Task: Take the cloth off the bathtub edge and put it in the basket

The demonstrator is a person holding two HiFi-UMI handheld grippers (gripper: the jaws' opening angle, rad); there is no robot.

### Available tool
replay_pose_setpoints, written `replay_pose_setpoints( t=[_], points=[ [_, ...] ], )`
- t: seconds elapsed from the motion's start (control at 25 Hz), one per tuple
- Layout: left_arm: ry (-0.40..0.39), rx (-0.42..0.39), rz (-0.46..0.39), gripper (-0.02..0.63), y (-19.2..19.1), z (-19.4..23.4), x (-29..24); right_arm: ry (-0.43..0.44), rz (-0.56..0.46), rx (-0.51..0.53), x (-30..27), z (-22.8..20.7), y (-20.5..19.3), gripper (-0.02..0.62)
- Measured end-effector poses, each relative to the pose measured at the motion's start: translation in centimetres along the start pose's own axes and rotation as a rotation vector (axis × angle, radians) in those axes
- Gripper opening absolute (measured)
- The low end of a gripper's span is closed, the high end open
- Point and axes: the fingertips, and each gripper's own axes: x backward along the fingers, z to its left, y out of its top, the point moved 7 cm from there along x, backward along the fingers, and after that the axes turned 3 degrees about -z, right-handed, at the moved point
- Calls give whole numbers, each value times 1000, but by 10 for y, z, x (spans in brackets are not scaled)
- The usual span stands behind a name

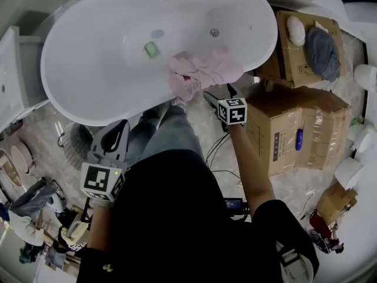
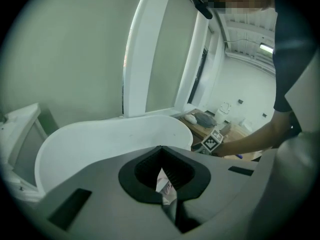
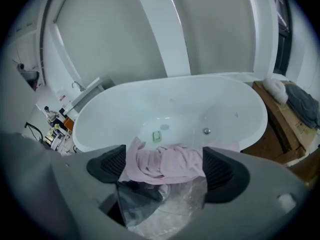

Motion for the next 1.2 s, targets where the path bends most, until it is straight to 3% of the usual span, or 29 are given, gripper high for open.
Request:
replay_pose_setpoints(
  t=[0.28,0.48,0.68,0.96,1.04,1.16,1.2],
  points=[
    [60,50,45,14,-25,-2,-2,-18,112,-24,-71,-26,-34,591],
    [96,92,86,14,-37,-6,-7,-26,179,-20,-108,-35,-48,592],
    [124,135,94,14,-44,-6,-8,-75,198,48,-129,-35,-51,594],
    [150,132,92,14,-53,-1,-3,-102,243,58,-130,-32,-48,581],
    [155,141,84,14,-55,-1,-3,-97,269,60,-127,-23,-47,504],
    [155,155,81,14,-57,-2,-3,-69,264,80,-123,2,-50,202],
    [154,154,80,14,-58,-3,-3,-63,256,76,-122,8,-52,134]
  ],
)
